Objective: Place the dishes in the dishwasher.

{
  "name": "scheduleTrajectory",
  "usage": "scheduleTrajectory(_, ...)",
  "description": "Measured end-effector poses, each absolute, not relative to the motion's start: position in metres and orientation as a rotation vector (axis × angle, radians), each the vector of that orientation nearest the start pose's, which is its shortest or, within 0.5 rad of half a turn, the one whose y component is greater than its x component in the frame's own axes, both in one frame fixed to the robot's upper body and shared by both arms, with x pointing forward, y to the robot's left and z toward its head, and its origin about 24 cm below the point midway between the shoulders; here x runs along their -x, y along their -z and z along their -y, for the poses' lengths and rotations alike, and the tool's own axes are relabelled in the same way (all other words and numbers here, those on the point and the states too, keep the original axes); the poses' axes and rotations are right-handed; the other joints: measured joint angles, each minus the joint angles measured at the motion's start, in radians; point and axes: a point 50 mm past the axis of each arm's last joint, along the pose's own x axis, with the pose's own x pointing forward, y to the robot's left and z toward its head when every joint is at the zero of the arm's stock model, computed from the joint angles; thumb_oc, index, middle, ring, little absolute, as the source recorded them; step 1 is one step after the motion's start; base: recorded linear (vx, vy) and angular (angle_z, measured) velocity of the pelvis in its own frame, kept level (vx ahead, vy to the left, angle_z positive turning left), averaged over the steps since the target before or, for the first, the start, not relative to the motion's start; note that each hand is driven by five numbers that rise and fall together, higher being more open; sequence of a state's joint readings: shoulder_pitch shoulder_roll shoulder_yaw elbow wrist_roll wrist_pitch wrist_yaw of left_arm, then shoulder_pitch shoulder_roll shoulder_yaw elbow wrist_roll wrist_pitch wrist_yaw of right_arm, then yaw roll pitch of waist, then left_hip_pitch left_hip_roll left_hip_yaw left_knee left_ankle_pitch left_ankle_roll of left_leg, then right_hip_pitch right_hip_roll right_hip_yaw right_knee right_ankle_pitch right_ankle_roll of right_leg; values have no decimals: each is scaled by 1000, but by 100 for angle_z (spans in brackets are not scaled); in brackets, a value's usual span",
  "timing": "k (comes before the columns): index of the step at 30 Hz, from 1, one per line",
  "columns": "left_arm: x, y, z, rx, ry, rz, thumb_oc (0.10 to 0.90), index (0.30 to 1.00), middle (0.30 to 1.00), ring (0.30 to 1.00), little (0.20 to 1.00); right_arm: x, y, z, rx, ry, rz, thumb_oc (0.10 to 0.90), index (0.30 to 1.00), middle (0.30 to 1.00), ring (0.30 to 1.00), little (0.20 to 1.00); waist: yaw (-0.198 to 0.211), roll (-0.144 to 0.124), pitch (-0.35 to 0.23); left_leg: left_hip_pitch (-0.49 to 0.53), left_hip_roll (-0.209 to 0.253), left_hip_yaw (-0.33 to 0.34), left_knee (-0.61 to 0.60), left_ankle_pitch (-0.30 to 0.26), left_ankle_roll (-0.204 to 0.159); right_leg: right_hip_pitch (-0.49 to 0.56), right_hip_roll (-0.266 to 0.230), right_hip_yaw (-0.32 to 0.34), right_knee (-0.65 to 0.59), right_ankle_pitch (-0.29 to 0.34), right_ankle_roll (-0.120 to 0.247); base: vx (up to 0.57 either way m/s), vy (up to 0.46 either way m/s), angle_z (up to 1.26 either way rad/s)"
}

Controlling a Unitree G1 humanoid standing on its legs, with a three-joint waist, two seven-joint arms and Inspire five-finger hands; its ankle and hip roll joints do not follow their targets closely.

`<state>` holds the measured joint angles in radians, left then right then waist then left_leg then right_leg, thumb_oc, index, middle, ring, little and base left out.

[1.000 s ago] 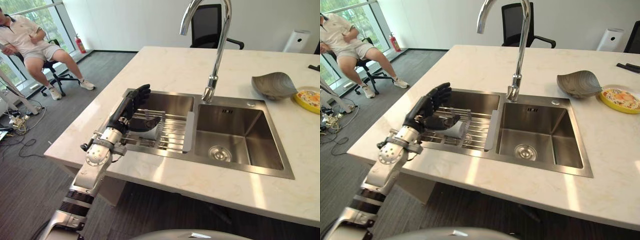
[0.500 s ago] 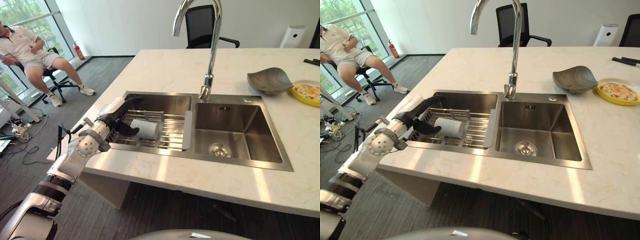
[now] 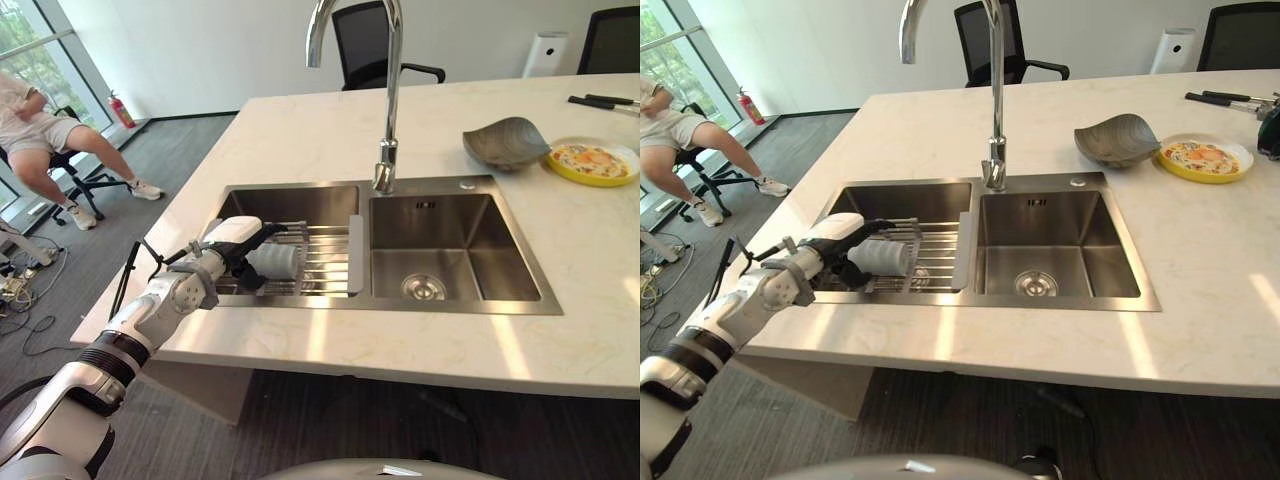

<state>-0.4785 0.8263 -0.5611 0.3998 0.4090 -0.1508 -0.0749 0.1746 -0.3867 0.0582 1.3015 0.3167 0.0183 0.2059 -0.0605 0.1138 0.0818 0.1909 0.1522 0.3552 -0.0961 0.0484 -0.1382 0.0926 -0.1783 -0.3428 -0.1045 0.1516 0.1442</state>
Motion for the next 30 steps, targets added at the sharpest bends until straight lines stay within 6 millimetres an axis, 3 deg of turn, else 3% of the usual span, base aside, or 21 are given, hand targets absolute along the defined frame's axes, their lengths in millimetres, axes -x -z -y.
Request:
scheduleTrajectory(6,-321,-74,-220,-1496,510,18,800,900,900,900,900,2,155,286,-60,265,-1418,800,900,900,900,900,-7,-8,6,1,-9,18,3,-3,5,-6,-7,17,0,5,4,0,43,-8)
scheduleTrajectory(18,-330,-60,-237,-1737,479,-31,800,900,900,900,900,-4,155,285,-61,312,-1379,800,900,900,900,900,-14,-11,9,-10,-16,20,4,-4,6,-20,-14,20,3,14,1,-1,26,0)
scheduleTrajectory(24,-331,-57,-245,-1744,446,-73,800,900,900,900,900,-6,155,284,-52,318,-1366,800,900,900,900,900,-13,-11,9,-6,-17,20,4,-3,6,-17,-14,19,3,14,1,0,0,0)
scheduleTrajectory(30,-332,-47,-237,-1652,438,-108,800,900,900,900,900,-7,155,285,-51,319,-1368,800,900,900,900,900,-12,-12,9,2,-18,20,3,-4,7,-8,-16,19,3,12,5,0,0,0)
